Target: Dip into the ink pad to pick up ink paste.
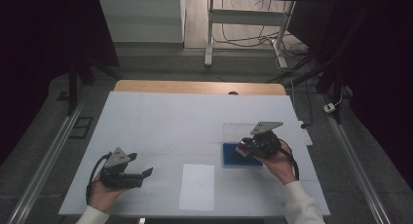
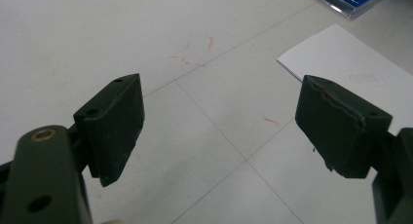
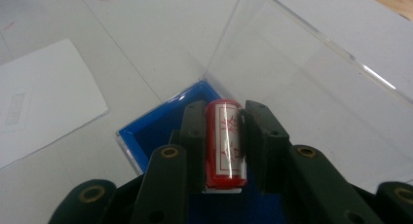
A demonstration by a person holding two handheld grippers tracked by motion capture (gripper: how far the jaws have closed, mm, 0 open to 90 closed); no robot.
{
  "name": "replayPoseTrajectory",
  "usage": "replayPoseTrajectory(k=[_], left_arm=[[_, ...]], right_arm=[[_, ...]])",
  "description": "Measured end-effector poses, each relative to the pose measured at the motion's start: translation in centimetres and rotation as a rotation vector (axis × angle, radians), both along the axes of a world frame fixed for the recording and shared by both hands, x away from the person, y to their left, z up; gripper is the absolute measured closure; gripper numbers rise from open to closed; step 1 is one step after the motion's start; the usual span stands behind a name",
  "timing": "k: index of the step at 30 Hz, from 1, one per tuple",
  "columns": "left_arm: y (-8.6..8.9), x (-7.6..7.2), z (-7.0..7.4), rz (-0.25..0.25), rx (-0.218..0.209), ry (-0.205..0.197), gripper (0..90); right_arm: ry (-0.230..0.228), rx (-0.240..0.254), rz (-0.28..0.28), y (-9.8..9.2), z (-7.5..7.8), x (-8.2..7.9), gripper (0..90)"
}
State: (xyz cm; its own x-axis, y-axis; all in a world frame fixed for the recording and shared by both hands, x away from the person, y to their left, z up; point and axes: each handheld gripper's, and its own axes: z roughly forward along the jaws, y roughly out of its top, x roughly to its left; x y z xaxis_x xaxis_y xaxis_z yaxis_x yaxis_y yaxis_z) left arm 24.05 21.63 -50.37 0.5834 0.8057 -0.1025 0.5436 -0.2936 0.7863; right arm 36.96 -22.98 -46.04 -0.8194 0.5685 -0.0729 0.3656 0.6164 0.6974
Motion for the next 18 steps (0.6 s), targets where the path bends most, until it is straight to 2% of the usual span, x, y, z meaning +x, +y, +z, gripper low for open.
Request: replayPoseTrajectory(k=[2,5,6,12,17,18], left_arm=[[-0.02,0.00,0.00,-0.001,0.000,0.001,18.5],[-0.03,0.01,0.02,-0.002,0.000,0.000,18.5],[-0.03,0.01,0.04,-0.002,0.000,0.000,18.5],[0.04,-0.05,0.00,-0.001,0.000,0.001,18.5],[0.06,-0.10,0.02,0.001,0.003,-0.003,18.5],[0.07,-0.08,0.01,0.000,0.003,-0.002,18.4]], right_arm=[[0.000,-0.006,-0.001,0.06,-0.08,-0.01,70.9],[-0.009,-0.077,0.005,0.48,-0.57,-0.01,70.8],[-0.016,-0.081,0.000,0.56,-0.74,-0.08,70.8],[0.006,-0.065,-0.017,0.42,-0.92,0.16,70.8],[-0.006,-0.094,-0.015,0.76,-0.98,0.03,70.8],[-0.009,-0.119,-0.009,0.94,-0.99,-0.01,70.8]])
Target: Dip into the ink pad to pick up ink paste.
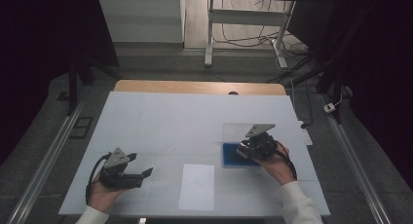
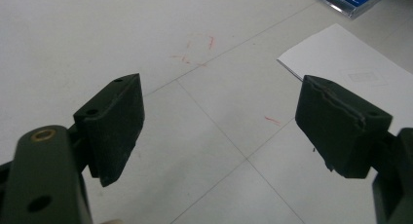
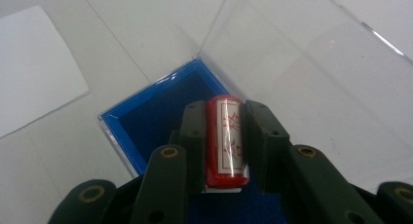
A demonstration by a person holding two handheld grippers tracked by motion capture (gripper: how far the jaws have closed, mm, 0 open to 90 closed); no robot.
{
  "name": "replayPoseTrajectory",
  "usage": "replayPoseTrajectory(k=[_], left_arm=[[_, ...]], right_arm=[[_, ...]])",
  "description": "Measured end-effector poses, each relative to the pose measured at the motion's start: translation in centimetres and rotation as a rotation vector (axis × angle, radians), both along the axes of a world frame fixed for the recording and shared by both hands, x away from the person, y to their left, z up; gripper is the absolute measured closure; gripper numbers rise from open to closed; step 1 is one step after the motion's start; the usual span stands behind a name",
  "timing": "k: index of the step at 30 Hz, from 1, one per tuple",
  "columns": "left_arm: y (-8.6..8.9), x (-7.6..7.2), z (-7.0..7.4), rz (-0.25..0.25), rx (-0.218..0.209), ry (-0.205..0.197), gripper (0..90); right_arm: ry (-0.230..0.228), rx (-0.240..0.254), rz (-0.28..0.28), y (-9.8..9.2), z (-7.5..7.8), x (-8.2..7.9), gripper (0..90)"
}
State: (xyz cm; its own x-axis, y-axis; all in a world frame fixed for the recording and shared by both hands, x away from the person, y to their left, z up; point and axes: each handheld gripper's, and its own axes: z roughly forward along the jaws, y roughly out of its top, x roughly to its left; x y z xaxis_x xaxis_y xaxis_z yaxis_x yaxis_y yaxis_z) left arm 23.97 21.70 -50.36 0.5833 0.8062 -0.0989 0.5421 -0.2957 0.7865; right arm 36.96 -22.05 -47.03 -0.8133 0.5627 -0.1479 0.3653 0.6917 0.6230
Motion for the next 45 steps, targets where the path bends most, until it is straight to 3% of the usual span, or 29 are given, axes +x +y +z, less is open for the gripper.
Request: replayPoseTrajectory(k=[6,14,25,45], left_arm=[[-0.1,0.0,0.1,-0.001,0.002,-0.001,18.3],[-0.3,0.0,0.1,-0.004,0.008,0.004,18.1],[-0.3,0.0,0.1,-0.005,0.011,0.008,18.1],[-0.2,0.0,0.2,-0.006,0.014,0.021,17.9]], right_arm=[[-0.007,-0.058,-0.001,0.7,-0.1,-0.2,71.1],[0.028,0.007,-0.029,0.1,-0.5,0.2,71.1],[0.049,0.065,-0.023,-0.6,-0.8,0.5,71.1],[0.014,0.030,-0.032,-0.1,-0.8,-0.1,70.8]])
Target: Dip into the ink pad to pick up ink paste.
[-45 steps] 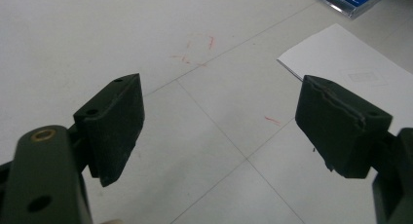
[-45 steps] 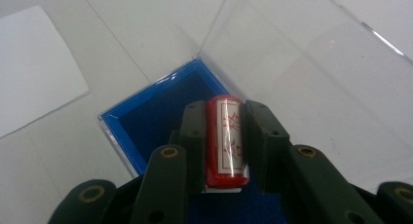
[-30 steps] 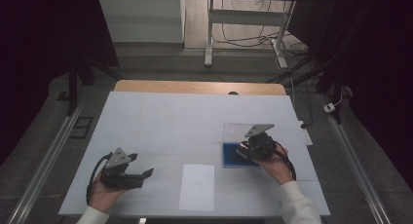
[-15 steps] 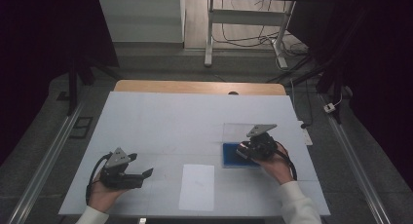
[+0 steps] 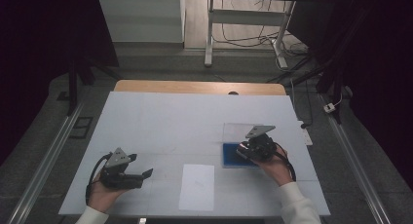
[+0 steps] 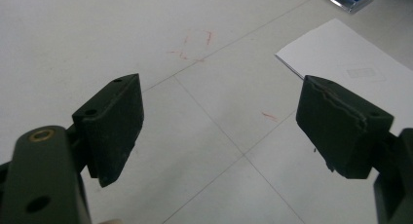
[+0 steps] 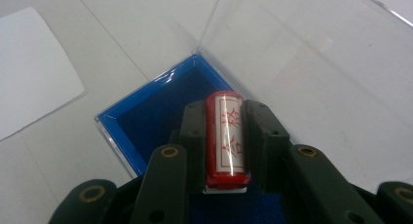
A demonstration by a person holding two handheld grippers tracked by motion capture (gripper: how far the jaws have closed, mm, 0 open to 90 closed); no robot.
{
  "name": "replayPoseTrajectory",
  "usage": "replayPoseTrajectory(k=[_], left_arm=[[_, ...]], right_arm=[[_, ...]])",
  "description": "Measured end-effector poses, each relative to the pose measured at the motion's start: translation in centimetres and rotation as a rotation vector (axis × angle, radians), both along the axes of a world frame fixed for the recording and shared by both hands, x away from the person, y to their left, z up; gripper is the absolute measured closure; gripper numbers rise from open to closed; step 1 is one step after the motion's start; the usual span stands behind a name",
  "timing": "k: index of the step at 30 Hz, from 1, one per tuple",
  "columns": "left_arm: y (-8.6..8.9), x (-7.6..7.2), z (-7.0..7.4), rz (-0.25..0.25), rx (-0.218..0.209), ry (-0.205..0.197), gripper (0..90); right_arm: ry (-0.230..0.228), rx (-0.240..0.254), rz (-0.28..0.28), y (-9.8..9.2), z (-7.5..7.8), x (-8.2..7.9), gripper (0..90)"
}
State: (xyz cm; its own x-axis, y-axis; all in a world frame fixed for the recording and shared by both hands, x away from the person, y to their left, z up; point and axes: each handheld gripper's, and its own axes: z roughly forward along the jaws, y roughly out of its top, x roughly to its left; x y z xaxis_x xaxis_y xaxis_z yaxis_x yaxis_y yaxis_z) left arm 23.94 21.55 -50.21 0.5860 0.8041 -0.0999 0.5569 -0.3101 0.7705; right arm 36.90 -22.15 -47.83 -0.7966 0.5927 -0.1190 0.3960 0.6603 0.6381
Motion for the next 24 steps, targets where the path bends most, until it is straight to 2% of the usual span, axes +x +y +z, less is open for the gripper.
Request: replayPoseTrajectory(k=[4,5,12,17,24], left_arm=[[0.3,-0.1,-0.1,0.008,-0.001,0.001,17.8],[0.3,0.0,-0.1,0.007,-0.003,0.000,17.8],[0.3,0.0,-0.2,0.005,0.000,0.004,17.8],[0.4,-0.1,0.0,0.010,-0.003,-0.002,17.8],[0.5,-0.1,-0.1,0.010,-0.004,0.002,17.8]], right_arm=[[-0.005,0.005,-0.001,-0.1,0.9,-0.1,70.7],[-0.005,0.105,-0.018,-0.6,1.7,-0.2,70.8],[-0.035,0.104,0.006,-0.4,3.4,-1.0,70.6],[-0.051,0.122,0.021,-0.1,3.8,-1.3,70.7],[-0.085,0.103,0.012,-0.3,4.0,-1.5,70.7]])
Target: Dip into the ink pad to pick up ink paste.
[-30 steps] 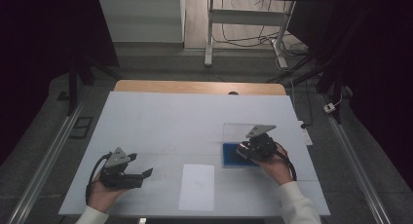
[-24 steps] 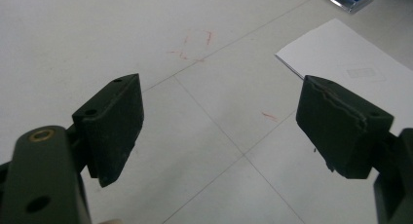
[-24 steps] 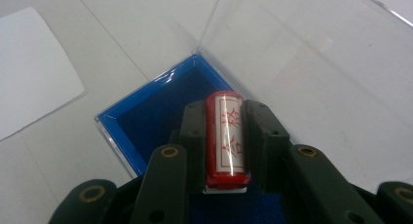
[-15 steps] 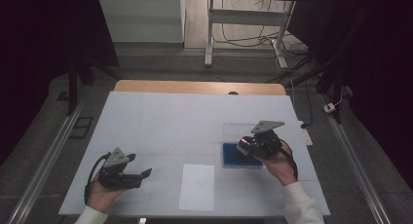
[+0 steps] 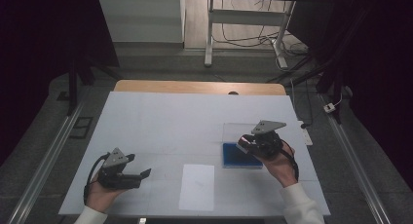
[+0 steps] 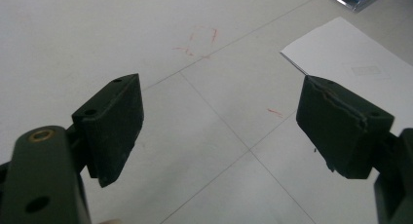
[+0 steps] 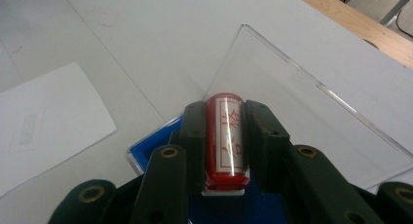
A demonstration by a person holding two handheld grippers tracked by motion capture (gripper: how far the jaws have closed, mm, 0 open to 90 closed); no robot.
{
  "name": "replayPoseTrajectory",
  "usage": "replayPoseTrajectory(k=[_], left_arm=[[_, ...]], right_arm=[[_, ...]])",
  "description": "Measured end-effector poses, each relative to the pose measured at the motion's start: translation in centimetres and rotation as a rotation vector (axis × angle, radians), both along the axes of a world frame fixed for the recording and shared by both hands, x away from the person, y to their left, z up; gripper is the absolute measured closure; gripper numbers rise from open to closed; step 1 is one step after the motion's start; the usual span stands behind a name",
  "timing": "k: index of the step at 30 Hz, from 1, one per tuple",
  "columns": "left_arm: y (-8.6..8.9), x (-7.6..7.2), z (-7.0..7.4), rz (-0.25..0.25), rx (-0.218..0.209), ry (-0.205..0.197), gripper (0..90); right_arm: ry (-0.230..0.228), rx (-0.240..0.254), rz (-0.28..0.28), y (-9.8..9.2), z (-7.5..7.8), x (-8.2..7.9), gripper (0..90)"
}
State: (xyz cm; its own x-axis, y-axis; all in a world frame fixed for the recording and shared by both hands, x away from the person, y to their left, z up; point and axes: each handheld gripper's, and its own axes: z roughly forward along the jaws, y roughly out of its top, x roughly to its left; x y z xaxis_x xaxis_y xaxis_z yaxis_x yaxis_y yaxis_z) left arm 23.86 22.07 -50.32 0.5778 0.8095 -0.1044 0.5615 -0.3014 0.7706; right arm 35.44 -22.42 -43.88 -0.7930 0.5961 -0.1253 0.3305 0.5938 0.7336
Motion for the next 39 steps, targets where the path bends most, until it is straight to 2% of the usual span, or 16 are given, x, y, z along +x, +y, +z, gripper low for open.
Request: replayPoseTrajectory(k=[7,18,20,21,22,23,24,28,39], left_arm=[[-0.1,0.0,0.0,-0.004,0.003,0.000,17.9],[-0.2,0.0,-0.1,-0.006,0.003,0.003,17.9],[-0.2,0.0,-0.1,-0.007,0.002,0.004,17.9],[-0.3,0.0,-0.1,-0.009,0.004,0.004,17.9],[-0.3,0.0,-0.1,-0.008,0.004,0.003,17.9],[-0.4,0.0,-0.1,-0.009,0.003,-0.001,18.0],[-0.4,-0.1,0.0,-0.009,0.002,-0.004,18.1],[-0.5,0.0,-0.1,-0.014,0.008,-0.002,18.2],[-0.4,-0.1,-0.2,-0.008,0.008,0.010,18.2]], right_arm=[[0.007,-0.034,-0.006,0.0,-0.5,0.3,70.7],[0.047,-0.077,-0.016,0.1,-2.1,1.2,70.7],[0.065,-0.093,-0.010,0.3,-2.5,1.3,70.7],[0.097,-0.115,-0.004,0.5,-3.3,1.6,70.6],[0.097,-0.115,-0.004,0.5,-3.3,1.6,70.6],[0.107,-0.095,-0.016,0.5,-3.3,1.5,70.7],[0.108,-0.117,-0.008,0.5,-3.2,1.6,70.7],[0.102,-0.140,-0.004,0.7,-3.2,1.5,70.8],[0.115,-0.122,-0.003,0.4,-3.3,1.8,71.0]])
